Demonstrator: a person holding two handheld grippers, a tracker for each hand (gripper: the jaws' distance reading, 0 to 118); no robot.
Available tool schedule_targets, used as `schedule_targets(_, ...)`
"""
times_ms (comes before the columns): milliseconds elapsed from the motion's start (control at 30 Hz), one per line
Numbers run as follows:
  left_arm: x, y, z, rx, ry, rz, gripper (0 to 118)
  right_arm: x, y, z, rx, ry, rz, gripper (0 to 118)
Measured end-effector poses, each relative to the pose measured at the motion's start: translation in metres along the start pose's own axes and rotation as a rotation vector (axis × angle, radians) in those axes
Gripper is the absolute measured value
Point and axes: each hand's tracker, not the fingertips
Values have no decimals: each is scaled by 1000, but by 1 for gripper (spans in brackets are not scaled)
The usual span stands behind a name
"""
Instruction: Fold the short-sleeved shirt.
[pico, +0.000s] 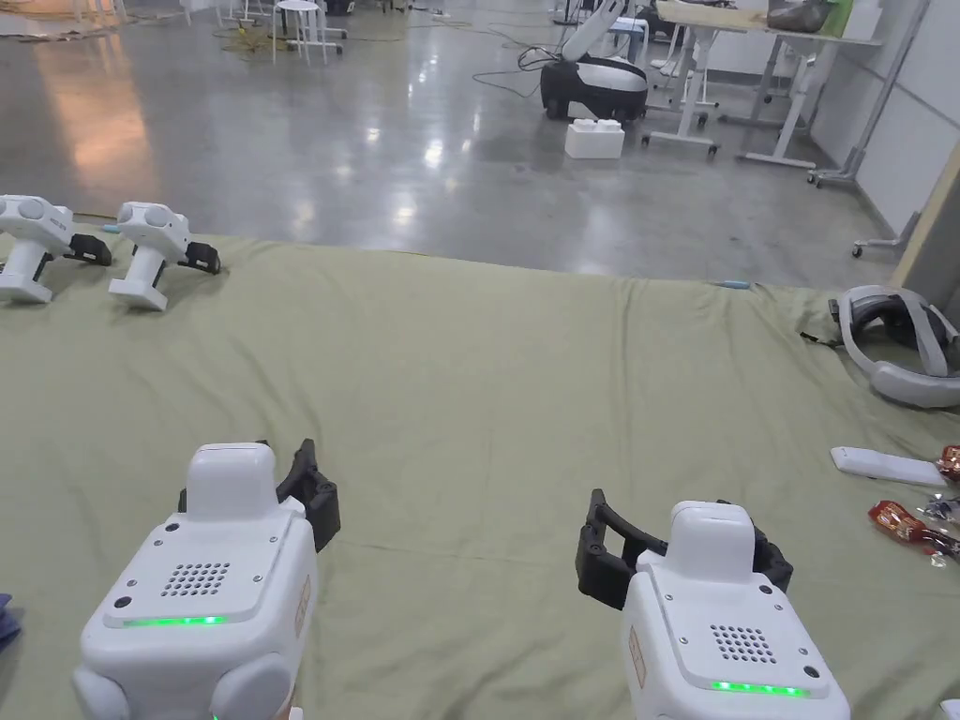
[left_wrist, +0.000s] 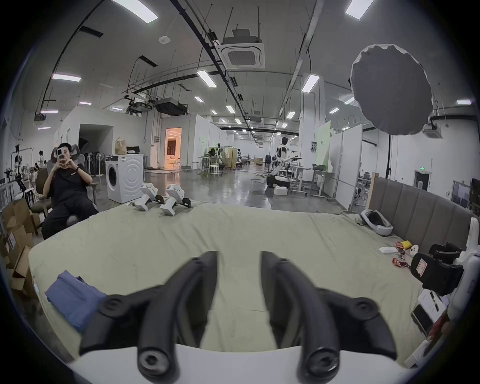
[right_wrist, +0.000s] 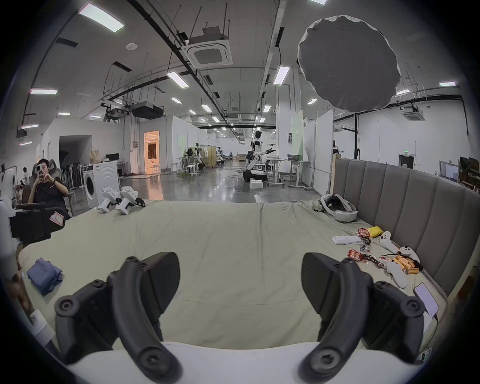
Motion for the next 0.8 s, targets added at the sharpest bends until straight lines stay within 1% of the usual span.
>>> schedule_targets(33,-1,0,0,2,-11,10,71,0,0,0,0,-1,-1,108)
schedule_targets(67,-1,0,0,2,-8,10,80,0,0,0,0,-8,0,110)
schedule_targets(133,1,0,1,10,7,-1,81,0,0,1,10,-18,0,111)
schedule_targets(200,1,0,1,14,11,-9,91,1,1,2,16,-22,-2,111)
schedule_targets(233,1,0,1,15,13,-10,92,2,1,2,11,-16,-12,111)
schedule_targets(267,0,0,1,18,15,-9,95,4,0,1,-33,1,-54,111)
schedule_targets(300,0,0,1,23,14,-6,96,7,0,-2,-41,30,-93,111)
schedule_targets(333,0,1,2,30,14,-3,97,10,0,-4,-47,33,-113,111)
schedule_targets(400,0,1,2,39,23,-8,101,10,0,-3,-31,-6,-100,111)
schedule_targets(433,0,2,3,42,20,-11,104,10,0,-2,-23,-17,-97,111)
schedule_targets(500,0,2,4,50,14,-14,107,14,3,-1,-17,-16,-104,111)
schedule_targets(567,-1,2,4,54,6,-16,107,15,6,-1,-13,-7,-121,111)
schedule_targets(667,-3,4,3,49,-20,-3,110,16,11,-5,-26,-21,-142,111)
schedule_targets(800,-7,4,3,52,-50,32,110,22,19,-13,-87,-28,-207,111)
